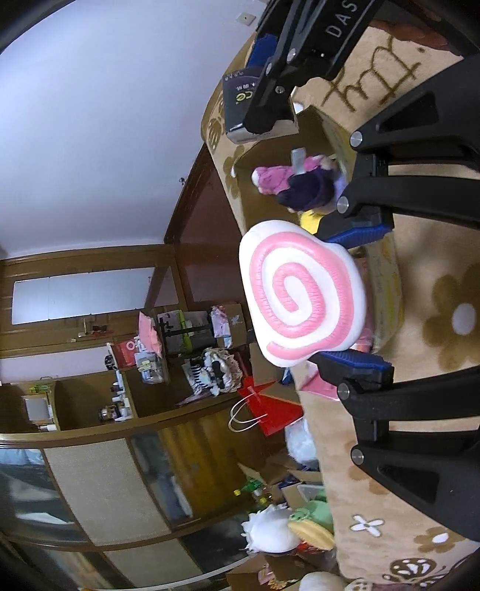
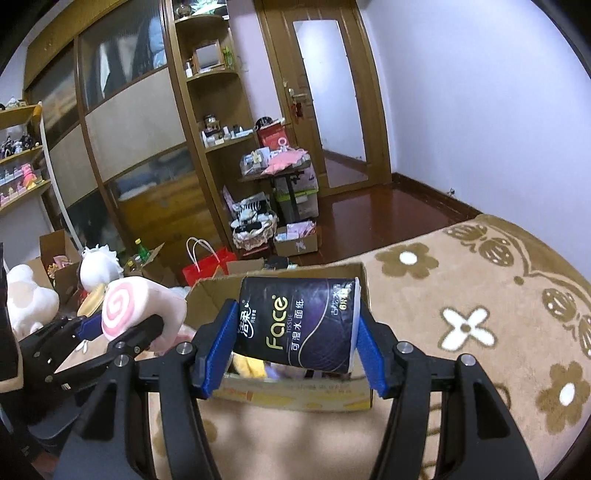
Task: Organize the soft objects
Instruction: 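Lift the swirl cushion over the box with the left tool while the right tool carries the tissue pack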
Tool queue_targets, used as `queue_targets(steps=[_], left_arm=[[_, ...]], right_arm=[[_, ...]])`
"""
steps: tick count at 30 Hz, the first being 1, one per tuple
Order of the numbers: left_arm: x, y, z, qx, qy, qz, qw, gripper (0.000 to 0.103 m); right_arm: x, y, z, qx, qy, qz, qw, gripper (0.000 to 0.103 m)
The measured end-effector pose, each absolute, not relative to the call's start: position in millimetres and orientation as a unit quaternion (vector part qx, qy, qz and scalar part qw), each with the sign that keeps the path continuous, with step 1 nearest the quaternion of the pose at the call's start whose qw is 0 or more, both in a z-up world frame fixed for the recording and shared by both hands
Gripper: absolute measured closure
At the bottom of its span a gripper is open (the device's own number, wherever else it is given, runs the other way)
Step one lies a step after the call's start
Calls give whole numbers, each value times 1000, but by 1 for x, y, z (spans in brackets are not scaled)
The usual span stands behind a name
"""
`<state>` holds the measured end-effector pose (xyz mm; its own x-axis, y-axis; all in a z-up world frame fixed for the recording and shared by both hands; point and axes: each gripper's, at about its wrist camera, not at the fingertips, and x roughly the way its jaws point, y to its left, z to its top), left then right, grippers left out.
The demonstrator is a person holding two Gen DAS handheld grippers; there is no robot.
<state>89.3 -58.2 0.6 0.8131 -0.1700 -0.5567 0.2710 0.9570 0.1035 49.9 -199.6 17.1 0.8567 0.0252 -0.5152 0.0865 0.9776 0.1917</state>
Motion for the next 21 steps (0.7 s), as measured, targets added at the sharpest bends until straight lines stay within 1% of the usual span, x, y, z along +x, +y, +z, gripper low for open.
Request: queue_targets(steps=[3, 13, 21], left_arm=[[95, -64, 1, 98, 276, -113, 949, 58], [130, -68, -1, 98, 294, -115, 944, 57], [145, -73, -18, 96, 313, -118, 937, 56]], right_arm=[[54, -202, 16, 104, 264, -20, 959, 39], [74, -206, 11, 103, 267, -16, 958, 39], [90, -200, -5, 79, 283, -13, 956, 39]])
